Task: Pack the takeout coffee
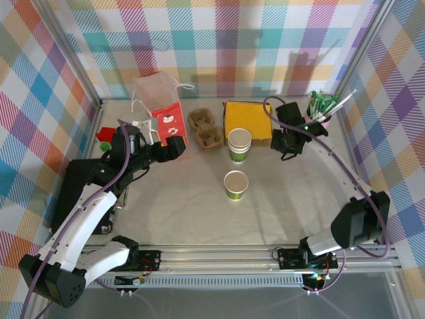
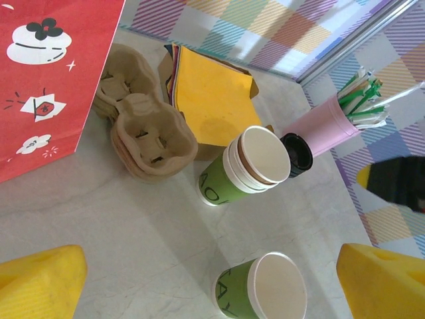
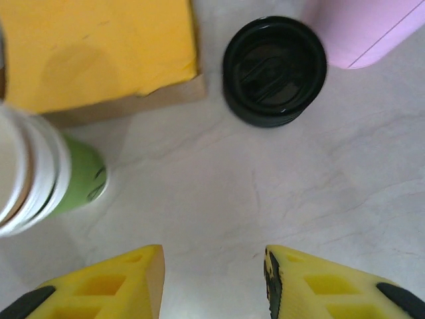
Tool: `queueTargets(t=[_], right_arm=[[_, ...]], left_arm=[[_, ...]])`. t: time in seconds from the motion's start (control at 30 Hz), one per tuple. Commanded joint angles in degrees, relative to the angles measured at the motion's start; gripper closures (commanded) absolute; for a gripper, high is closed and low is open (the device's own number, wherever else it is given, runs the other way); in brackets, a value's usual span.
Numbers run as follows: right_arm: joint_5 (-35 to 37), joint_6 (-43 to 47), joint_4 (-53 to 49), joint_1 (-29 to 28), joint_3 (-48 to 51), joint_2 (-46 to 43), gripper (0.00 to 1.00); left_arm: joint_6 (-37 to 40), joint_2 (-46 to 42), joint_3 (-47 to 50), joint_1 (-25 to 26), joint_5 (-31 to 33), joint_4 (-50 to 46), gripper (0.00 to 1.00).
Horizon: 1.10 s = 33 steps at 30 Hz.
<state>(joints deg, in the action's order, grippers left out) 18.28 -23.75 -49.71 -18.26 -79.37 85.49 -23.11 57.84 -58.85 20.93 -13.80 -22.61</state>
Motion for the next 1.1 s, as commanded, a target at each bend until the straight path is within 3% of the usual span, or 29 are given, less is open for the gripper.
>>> queueTargets(t=[0.0,0.4,1.07], right_arm=[[-2.6,2.8,0.7,1.8,-4.9,6.6,0.54],[-2.3,2.2,0.5,6.5,-18.5,25.4,0.54],[-4.5,0.7,2.1,9.4,-23.3,35.0,0.5]], left_arm=[[0.5,-1.5,-0.7,0.5,0.9,-1.8,0.03],[1.4,-4.0,-0.7,0.5,2.0,-3.9,0.03],[1.8,-4.5,-1.1,0.5,1.8,-4.9,0.02]])
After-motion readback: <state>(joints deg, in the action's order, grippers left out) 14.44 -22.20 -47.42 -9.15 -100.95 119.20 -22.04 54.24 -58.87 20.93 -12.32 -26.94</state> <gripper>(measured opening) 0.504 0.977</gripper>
